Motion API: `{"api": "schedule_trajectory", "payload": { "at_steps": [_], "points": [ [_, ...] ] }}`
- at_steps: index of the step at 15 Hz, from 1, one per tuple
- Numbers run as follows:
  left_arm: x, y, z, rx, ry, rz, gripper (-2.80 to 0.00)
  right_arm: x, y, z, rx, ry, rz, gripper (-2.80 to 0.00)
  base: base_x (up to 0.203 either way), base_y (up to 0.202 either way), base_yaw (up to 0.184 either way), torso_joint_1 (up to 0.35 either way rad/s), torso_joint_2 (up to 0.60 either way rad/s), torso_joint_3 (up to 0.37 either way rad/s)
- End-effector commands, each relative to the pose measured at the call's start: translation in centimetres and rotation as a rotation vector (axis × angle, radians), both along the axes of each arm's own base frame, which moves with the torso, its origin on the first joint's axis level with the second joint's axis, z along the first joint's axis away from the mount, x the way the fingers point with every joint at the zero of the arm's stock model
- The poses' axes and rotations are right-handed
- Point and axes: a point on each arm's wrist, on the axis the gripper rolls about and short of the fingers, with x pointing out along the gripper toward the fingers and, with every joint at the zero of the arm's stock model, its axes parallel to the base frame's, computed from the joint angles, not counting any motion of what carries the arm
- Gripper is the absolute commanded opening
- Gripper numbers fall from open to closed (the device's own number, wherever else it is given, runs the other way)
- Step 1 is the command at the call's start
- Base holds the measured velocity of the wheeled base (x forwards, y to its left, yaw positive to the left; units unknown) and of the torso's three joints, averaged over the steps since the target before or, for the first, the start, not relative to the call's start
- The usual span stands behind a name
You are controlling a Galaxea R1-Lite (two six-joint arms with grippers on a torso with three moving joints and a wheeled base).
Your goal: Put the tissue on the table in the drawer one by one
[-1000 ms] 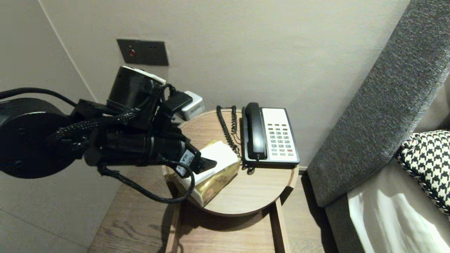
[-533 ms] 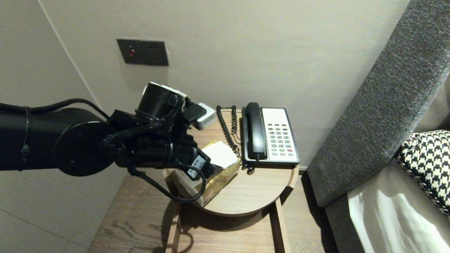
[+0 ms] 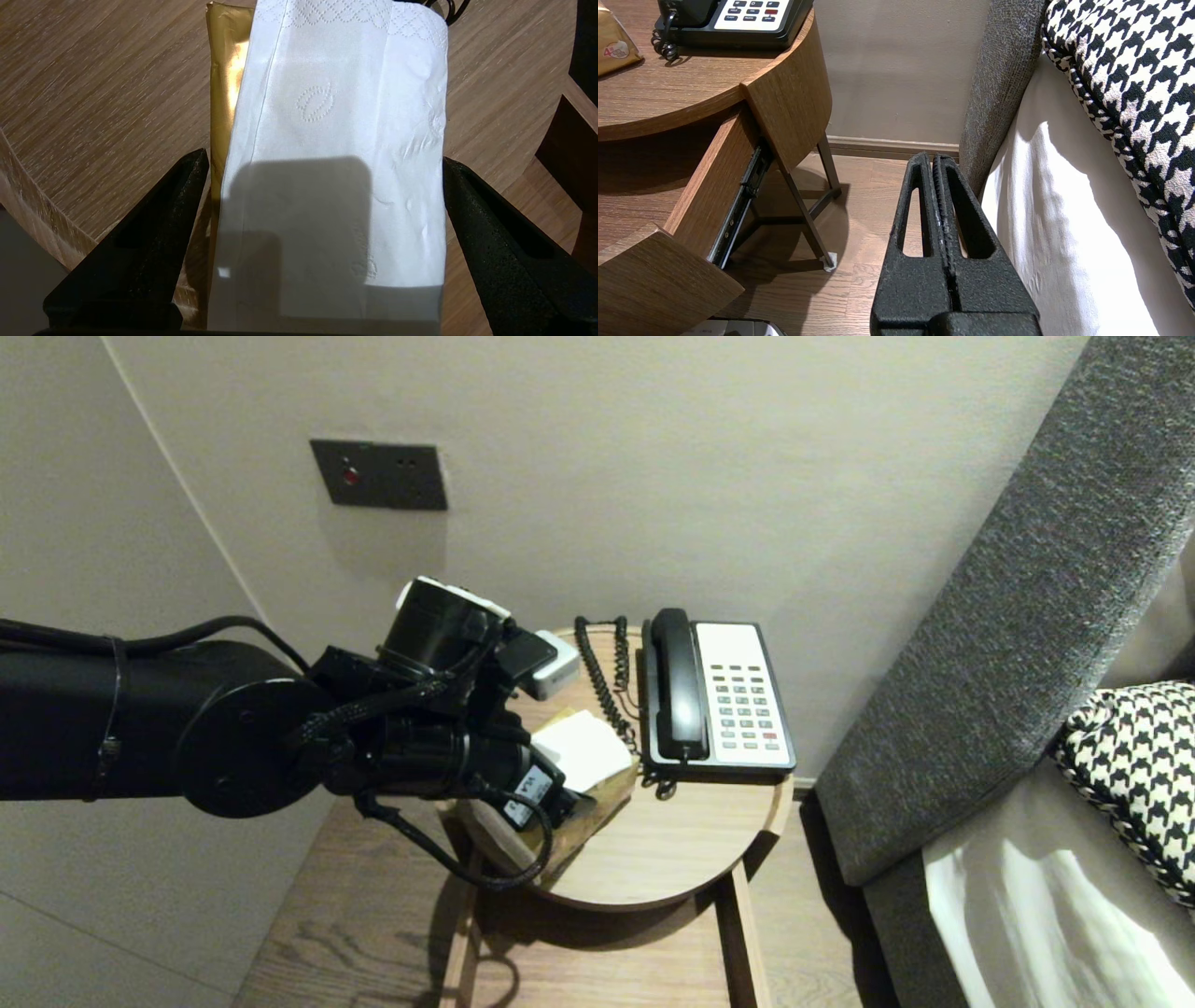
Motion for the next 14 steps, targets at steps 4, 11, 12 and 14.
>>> {"api": "schedule_trajectory", "payload": {
  "at_steps": [4,11,12,14],
  "points": [
    [-0.3,-0.1,-0.3,0.005,0.011,-0.005,0.00,0.1,0.0,-0.3,-0.001,0.011,0.001,-2.80,0.000,0.000,0.000,0.000,0.00,0.000],
    [0.6,-0.2,-1.6,0.003,0.012,0.011,0.00,0.1,0.0,-0.3,-0.001,0.011,0.001,-2.80,0.000,0.000,0.000,0.000,0.00,0.000],
    [0.6,-0.2,-1.8,0.008,0.018,0.010,0.00,0.1,0.0,-0.3,-0.001,0.012,0.001,-2.80,0.000,0.000,0.000,0.000,0.00,0.000],
    [0.7,-0.3,-2.6,0.017,0.029,0.010,0.00,0.1,0.0,-0.3,-0.001,0.011,0.001,-2.80,0.000,0.000,0.000,0.000,0.00,0.000]
  ]
}}
